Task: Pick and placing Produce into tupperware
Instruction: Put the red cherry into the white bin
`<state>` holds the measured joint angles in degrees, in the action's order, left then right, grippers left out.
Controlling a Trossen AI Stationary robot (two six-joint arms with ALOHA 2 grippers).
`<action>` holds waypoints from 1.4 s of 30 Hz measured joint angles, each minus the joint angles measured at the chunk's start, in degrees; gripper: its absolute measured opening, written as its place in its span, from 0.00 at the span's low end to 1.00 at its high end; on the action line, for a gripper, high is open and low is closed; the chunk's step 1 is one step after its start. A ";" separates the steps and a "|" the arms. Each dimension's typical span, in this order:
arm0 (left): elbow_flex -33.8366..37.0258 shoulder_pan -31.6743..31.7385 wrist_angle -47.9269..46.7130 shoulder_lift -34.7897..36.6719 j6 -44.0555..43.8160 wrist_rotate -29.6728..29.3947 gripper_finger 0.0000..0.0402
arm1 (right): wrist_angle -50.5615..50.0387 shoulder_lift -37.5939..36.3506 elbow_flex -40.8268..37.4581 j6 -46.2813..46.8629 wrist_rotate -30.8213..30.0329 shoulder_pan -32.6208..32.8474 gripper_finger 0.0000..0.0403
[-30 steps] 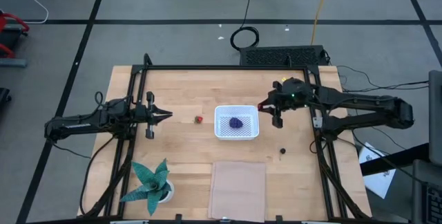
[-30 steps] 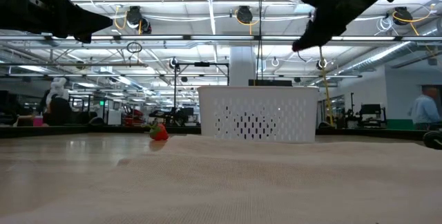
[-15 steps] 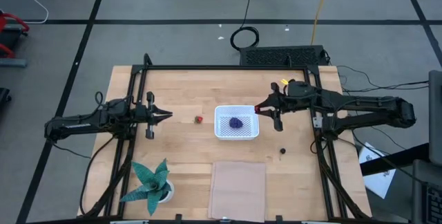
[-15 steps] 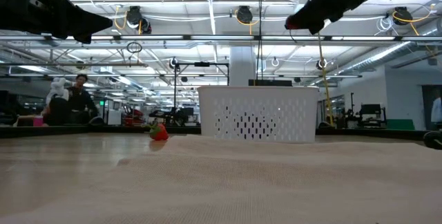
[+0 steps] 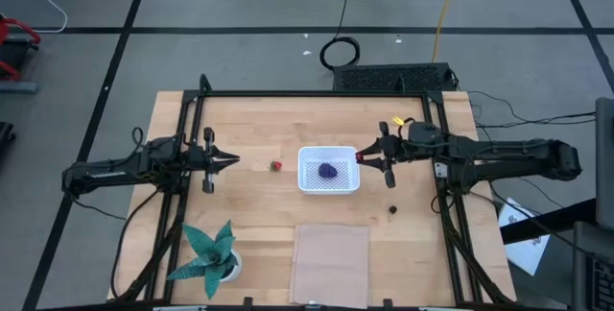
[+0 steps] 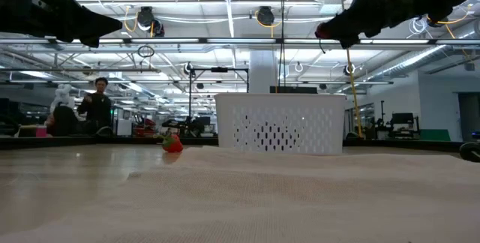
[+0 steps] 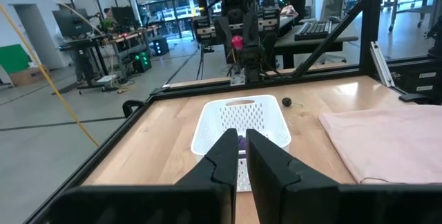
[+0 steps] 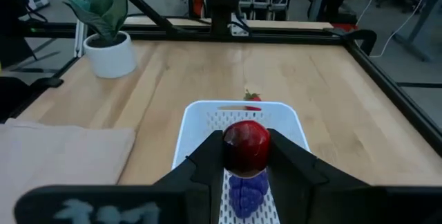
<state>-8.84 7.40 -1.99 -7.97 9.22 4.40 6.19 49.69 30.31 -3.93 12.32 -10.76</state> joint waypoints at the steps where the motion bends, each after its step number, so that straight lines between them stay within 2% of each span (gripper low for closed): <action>1: 0.00 0.00 0.01 0.00 -0.01 0.01 0.08 | 0.48 -0.16 -0.51 0.20 0.01 0.00 0.20; 7: 0.00 0.02 0.01 0.00 -0.01 -0.01 0.08 | 2.61 -0.24 -2.59 0.46 0.08 0.00 0.20; 42: 0.00 0.00 0.01 -0.01 0.37 -0.02 0.08 | 3.87 -0.24 -2.61 1.55 0.13 0.00 0.20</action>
<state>-8.84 7.40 -1.98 -7.97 9.58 4.38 10.07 49.45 27.70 -2.38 12.45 -10.76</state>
